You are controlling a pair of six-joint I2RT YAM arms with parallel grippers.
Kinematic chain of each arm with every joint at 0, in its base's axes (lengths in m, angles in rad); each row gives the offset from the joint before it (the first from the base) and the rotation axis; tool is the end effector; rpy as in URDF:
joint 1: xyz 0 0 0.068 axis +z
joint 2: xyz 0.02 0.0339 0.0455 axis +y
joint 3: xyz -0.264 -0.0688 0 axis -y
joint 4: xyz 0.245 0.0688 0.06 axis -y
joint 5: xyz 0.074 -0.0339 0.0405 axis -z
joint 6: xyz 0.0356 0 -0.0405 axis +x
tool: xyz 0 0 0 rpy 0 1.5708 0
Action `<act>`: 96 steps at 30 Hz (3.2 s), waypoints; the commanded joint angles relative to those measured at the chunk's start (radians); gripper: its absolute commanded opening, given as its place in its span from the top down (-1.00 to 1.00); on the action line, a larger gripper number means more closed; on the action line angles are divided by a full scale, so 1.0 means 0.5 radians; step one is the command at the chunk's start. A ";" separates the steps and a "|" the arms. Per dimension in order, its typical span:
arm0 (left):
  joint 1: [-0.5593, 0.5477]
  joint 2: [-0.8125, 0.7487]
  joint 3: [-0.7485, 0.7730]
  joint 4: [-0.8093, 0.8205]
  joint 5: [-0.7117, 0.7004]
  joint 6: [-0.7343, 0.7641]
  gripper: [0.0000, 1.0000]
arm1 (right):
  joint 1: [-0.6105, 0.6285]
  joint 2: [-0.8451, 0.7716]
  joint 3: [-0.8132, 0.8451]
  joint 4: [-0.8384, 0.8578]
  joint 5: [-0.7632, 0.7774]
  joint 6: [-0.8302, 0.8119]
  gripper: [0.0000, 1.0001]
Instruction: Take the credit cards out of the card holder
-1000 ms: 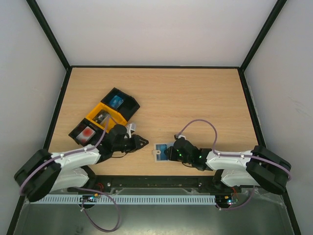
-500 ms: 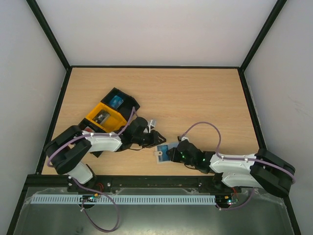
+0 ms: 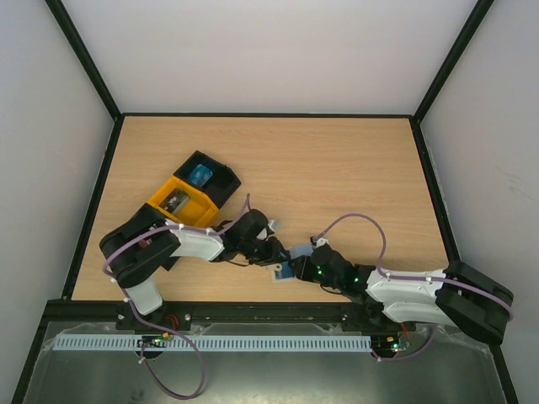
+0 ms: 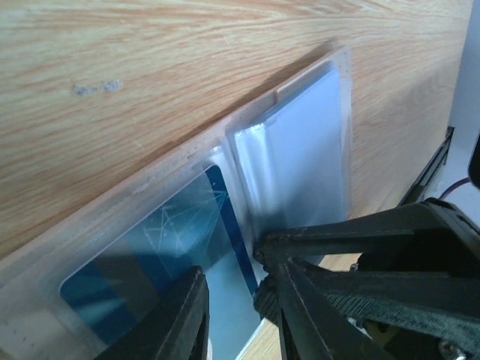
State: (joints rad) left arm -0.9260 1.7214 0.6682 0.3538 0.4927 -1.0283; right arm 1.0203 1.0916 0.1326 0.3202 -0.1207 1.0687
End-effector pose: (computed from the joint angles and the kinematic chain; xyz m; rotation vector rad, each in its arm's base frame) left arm 0.1750 -0.2608 0.1235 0.1766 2.6971 -1.4135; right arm 0.0884 0.1521 0.1165 -0.0156 2.5228 1.1732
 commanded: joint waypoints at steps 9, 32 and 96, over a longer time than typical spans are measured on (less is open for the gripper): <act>-0.032 -0.259 -0.080 -0.505 -0.174 0.148 0.45 | -0.007 -0.060 -0.060 -0.008 0.051 0.042 0.59; 0.080 -0.543 -0.323 -0.583 -0.317 0.271 0.73 | -0.009 0.077 -0.053 0.174 -0.108 0.202 0.54; 0.016 -0.343 -0.398 -0.044 -0.273 -0.079 0.69 | -0.005 0.243 0.008 0.258 -0.122 0.205 0.54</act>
State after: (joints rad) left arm -0.9089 1.5856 0.4870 0.4122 0.3897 -1.0538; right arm 1.0203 1.1992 0.1261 0.4854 -0.1989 1.1851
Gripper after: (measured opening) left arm 0.114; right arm 0.229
